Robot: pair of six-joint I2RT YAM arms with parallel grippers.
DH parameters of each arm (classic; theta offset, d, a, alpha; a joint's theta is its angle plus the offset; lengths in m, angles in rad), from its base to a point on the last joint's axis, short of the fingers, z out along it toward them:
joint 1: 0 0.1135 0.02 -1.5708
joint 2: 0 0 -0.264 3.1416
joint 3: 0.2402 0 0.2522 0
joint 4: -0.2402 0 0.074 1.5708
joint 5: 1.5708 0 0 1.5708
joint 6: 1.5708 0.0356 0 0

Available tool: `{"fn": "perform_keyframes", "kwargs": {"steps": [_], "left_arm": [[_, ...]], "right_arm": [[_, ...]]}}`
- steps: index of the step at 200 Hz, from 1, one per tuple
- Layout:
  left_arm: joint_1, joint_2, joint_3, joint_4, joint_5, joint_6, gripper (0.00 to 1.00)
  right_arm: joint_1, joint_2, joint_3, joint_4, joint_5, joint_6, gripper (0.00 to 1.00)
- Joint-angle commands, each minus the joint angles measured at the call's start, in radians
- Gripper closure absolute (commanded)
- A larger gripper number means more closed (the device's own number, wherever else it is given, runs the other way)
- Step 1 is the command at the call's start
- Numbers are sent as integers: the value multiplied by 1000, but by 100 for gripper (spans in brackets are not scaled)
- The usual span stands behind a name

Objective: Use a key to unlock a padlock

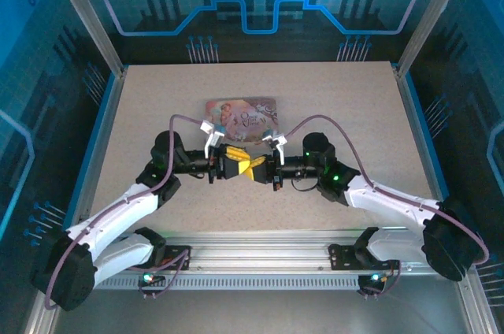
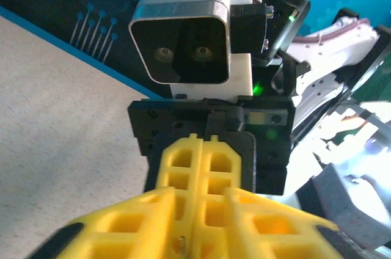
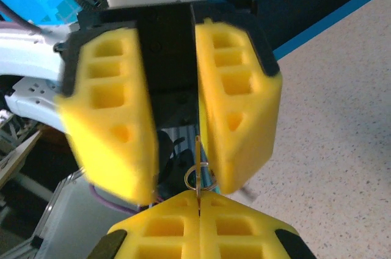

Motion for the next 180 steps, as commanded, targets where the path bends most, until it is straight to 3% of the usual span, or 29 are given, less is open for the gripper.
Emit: {"fn": "perform_keyframes", "kwargs": {"steps": [1, 33, 73, 136, 180], "left_arm": [[-13, -20, 20, 23, -46, -20, 58], [-12, -98, 11, -58, -127, -5, 46], [-8, -211, -25, -156, -216, 20, 43], [-4, -177, -88, -56, -106, -54, 58], [-2, -149, -87, -38, -104, -53, 64]], "right_arm": [[9, -17, -25, 96, 41, 25, 100], [3, -34, -51, 122, 65, 31, 100], [-11, -46, -72, 156, 81, 48, 100], [-10, -45, -77, 187, 66, 51, 100], [-6, -51, -70, 175, 44, 34, 100]]}}
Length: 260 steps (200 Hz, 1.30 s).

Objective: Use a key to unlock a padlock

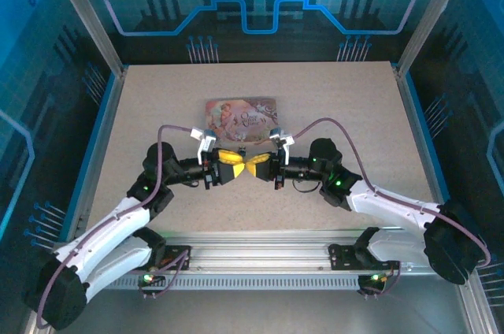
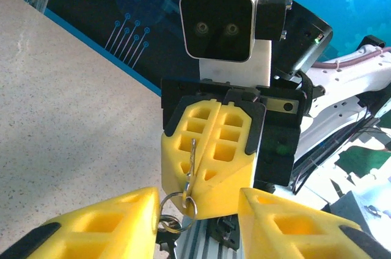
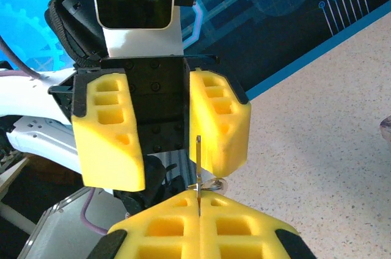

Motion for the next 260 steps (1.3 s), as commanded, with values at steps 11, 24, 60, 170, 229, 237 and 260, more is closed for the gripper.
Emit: {"fn": "perform_keyframes", "kwargs": {"steps": [11, 24, 60, 170, 229, 237, 260], "left_arm": [[0, 18, -7, 57, 37, -10, 67], [1, 29, -5, 62, 38, -12, 69], [2, 55, -11, 107, 44, -32, 78], [0, 60, -19, 151, 82, -34, 100], [1, 19, 91, -239, 69, 197, 100], [1, 17, 118, -321, 71, 246, 100], [0, 24, 166, -444, 93, 313, 100]], "right_arm": [[1, -21, -3, 28, -21, -12, 100], [4, -21, -1, 28, -23, -14, 100], [13, -17, 10, 14, -24, -26, 100], [19, -41, 37, -99, 42, -58, 90], [-92, -172, 172, -530, -73, -119, 54], [-117, -178, 210, -605, -119, -139, 53], [-128, -159, 333, -808, -204, -243, 51]]}}
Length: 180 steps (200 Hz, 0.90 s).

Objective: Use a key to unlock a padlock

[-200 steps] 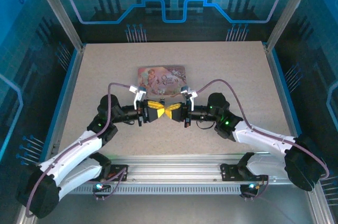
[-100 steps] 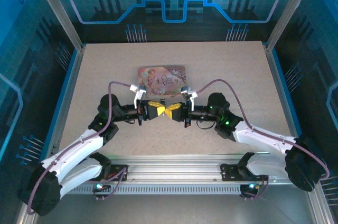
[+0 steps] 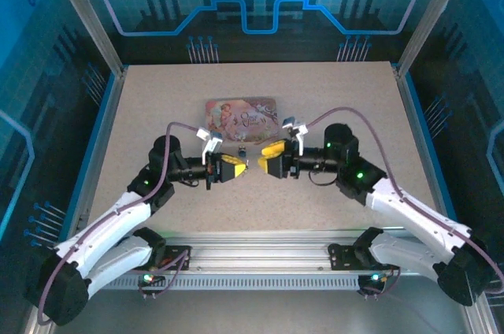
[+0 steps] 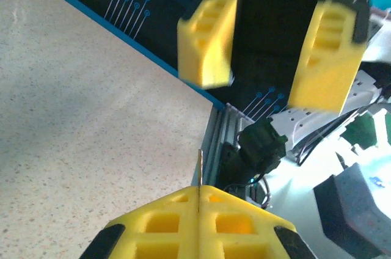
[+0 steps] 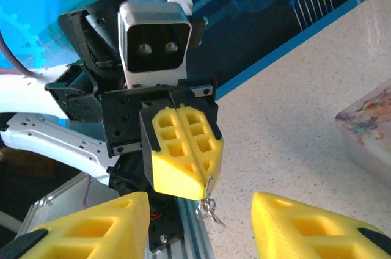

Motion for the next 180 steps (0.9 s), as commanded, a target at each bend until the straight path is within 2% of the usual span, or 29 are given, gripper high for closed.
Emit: {"fn": "perform_keyframes", "kwargs": {"steps": [1, 23, 50, 122, 180], "left_arm": [[-5, -13, 72, -203, 47, 144, 100], [-6, 18, 79, -161, 103, 112, 100], [-6, 60, 98, -142, 163, 85, 100], [-15, 75, 101, -114, 197, 68, 100], [-18, 71, 101, -111, 196, 68, 100]], "right_arm": [[-12, 1, 126, -289, -141, -115, 51], [2, 40, 167, -344, -184, -153, 48], [30, 90, 179, -343, -167, -156, 46], [42, 167, 166, -255, -164, -84, 54], [68, 233, 190, -249, -171, -82, 71]]}}
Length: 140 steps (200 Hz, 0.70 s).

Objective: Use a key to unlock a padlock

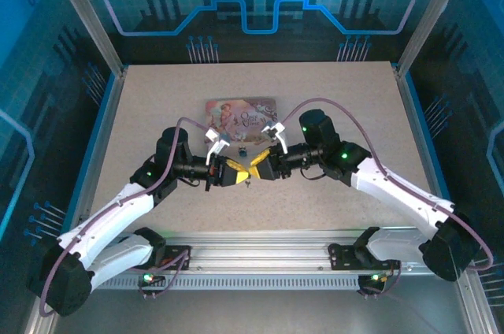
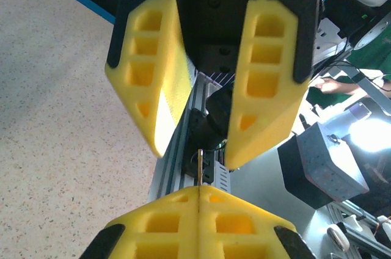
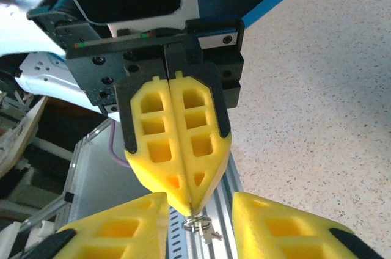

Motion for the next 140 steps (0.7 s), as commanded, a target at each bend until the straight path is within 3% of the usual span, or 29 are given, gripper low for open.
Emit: {"fn": "perform_keyframes", "kwargs": {"steps": [1, 18, 39, 66, 80, 88, 104, 126, 140], "left_arm": [[-10, -5, 34, 12, 29, 0, 100], [-10, -9, 34, 12, 26, 0, 100], [-10, -11, 34, 10, 21, 0, 100], [-10, -23, 26, 9, -16, 4, 100], [-9, -44, 18, -3, -88, 3, 100], [-9, -64, 13, -16, -144, 2, 72], [-9, -123, -6, -45, -296, -8, 54], [-9, -227, -65, -40, -505, -50, 48], [-7, -279, -106, -10, -571, -75, 48]], "right_arm": [[19, 19, 26, 13, -32, 4, 71], [22, 25, 26, 13, -35, 1, 79], [23, 25, 25, 14, -38, -6, 100], [23, 7, 14, 23, 1, -17, 100], [22, -11, 3, 40, 50, -13, 100], [20, -21, -1, 47, 82, -13, 100], [19, -38, 5, 44, 179, -18, 100], [18, -44, 29, 48, 334, -35, 100], [18, -18, 47, 97, 329, -57, 100]]}}
